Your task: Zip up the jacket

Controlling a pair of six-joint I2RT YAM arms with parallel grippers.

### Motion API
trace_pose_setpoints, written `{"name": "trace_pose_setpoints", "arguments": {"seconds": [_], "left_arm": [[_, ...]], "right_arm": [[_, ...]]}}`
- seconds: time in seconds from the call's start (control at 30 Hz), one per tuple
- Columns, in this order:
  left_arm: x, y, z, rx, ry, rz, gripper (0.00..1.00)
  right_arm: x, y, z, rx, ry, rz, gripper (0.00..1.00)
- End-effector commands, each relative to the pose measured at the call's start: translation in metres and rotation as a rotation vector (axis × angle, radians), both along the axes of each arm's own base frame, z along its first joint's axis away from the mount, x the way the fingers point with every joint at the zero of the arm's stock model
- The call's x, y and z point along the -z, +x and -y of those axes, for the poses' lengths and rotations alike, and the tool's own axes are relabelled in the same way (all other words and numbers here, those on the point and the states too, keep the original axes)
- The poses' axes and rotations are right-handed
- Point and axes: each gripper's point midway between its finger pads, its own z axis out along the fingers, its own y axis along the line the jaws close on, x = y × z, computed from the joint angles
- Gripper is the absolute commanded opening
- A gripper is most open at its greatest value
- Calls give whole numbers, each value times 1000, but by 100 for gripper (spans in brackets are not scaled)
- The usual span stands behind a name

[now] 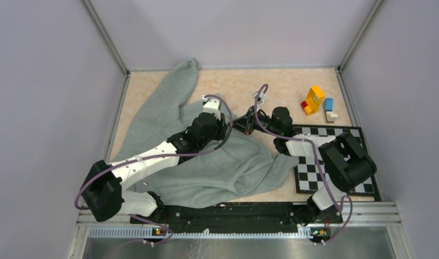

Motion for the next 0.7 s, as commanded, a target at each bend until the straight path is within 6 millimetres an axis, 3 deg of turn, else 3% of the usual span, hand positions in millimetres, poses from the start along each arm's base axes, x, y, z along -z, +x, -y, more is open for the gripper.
{"name": "trace_pose_setpoints", "arguments": {"seconds": [0.0,0.2,0.53,0.67], "left_arm": [[-9,3,-8,-37,9,30,37],[-11,8,-9,-45,31,55,33],[-7,13,-4,-31,56,55,37],[-13,14,1,-11,40,80,32]], "right_arm": [[-39,1,-2,-16,72,110,0],[-37,0,-4,-24,70,107,0],[-37,-1,-6,-28,67,111,0],[-38,-1,-6,-32,70,115,0]]}}
